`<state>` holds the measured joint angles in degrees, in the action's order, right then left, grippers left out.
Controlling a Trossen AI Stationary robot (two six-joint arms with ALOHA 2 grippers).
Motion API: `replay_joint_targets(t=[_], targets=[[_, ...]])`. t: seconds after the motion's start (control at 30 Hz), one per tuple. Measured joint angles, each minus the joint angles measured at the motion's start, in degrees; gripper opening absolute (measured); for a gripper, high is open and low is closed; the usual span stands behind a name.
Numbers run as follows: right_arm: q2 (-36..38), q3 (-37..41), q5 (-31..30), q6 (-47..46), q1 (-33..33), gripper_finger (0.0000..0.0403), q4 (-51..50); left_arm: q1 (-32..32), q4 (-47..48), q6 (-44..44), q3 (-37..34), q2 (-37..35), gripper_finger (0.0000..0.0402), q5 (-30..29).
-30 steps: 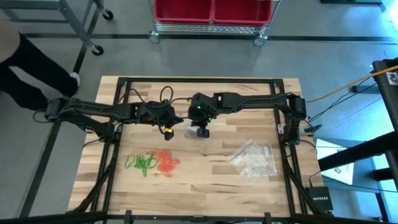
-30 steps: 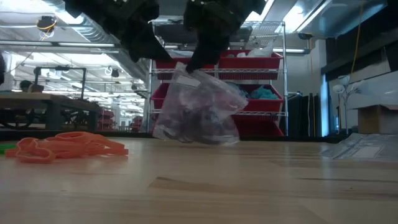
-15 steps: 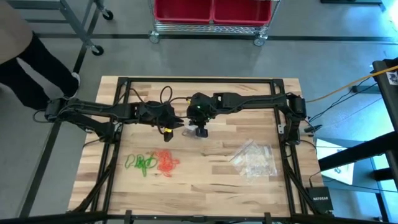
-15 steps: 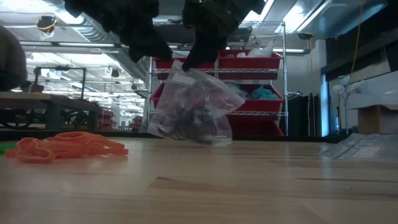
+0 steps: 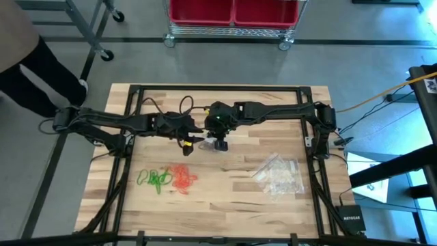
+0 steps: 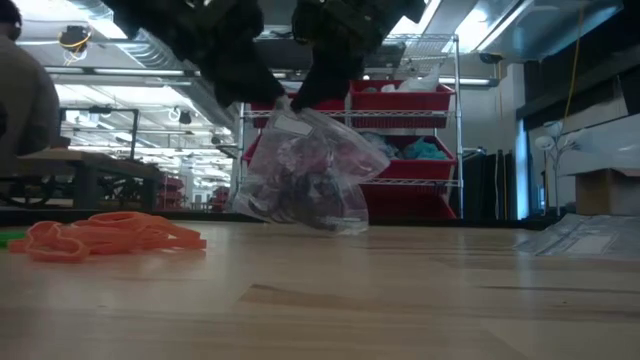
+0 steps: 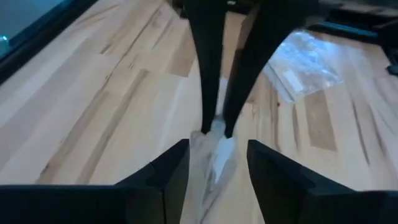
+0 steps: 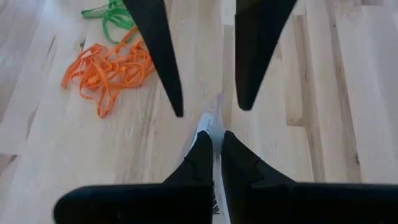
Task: Sort rubber bands
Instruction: Close the transparent zip bag
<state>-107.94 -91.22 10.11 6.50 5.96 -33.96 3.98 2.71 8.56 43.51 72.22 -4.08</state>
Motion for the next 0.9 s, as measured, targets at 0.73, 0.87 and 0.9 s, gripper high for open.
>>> replay_joint_targets(t=[0.73, 0.87, 0.9], targets=[[-0.1, 0.1, -0.1, 0.0, 0.0, 0.0008, 0.3, 1.1, -2.2, -3.0, 0.0, 2.6, 0.0003, -0.4], [-0.1, 0.2, -1.3, -0.4, 0.2, 0.0008, 0.3, 0.0, -2.8, -3.1, 0.1, 3.5, 0.0001, -7.7], [-0.1, 0.2, -1.9, -1.0, 0.2, 0.0008, 0.5, -0.4, -3.0, -2.9, 0.1, 3.5, 0.0001, -10.3]])
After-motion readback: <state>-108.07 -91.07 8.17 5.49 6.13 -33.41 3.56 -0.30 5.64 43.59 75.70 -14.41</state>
